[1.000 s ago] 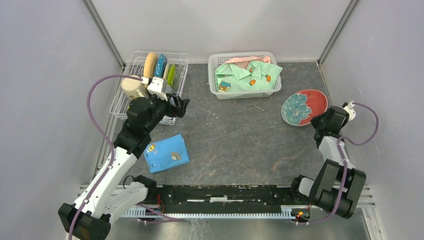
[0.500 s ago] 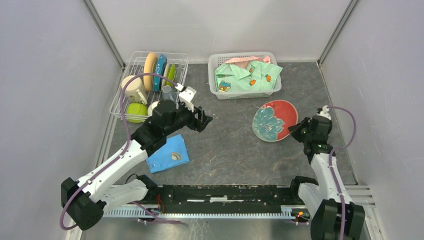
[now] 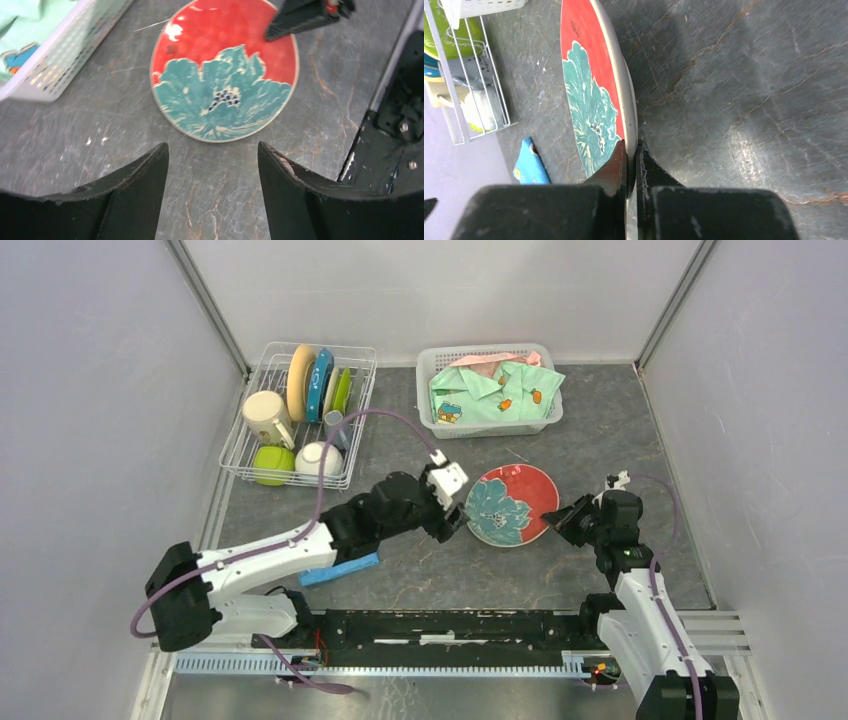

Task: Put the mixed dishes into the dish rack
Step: Pick up the plate from the corner of the board.

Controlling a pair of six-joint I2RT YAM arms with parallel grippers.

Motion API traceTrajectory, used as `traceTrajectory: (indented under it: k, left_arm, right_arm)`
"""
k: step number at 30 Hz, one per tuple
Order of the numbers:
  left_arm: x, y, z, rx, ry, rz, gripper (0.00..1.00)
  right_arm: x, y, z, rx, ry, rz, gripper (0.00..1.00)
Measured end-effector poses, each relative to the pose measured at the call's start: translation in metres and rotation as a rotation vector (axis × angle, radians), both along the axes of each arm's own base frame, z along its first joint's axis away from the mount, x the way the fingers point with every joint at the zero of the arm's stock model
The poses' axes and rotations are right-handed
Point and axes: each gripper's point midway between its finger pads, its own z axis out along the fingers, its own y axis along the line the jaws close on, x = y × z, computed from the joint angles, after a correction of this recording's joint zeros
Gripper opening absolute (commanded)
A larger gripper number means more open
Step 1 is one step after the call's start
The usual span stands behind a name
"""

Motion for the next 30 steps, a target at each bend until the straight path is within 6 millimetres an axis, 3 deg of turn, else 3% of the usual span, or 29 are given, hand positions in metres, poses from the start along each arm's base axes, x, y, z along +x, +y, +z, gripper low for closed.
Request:
traceTrajectory:
  k: [6, 14, 22, 26, 30]
  left_arm:
    - [-0.039, -0.051, -0.019, 0.068, -0.168, -0.191, 0.72]
    - [-0.07, -0.09, -0.045, 0.146, -0.344, -0.331, 0.73]
    - [-0.058, -0.095, -0.088, 0.313, -0.429, -0.32, 0.69]
    - [-0.046, -0.099, -0.09, 0.347, -0.474, -0.289, 0.67]
    - [-0.036, -0.104, -0.085, 0.362, -0.528, -0.248, 0.57]
  right_arm:
    - [-0.005, 0.011, 0.007, 0.093, 0.003, -0.005, 0.0]
    - [-0.008, 0.021, 0.021, 0.198, -0.018, -0.01, 0.0]
    - [-0.009, 0.026, 0.026, 0.247, -0.043, -0.01, 0.0]
    - [-0.008, 0.027, 0.032, 0.254, -0.067, -0.003, 0.0]
    - [-0.009, 0.028, 0.034, 0.261, -0.072, 0.002, 0.0]
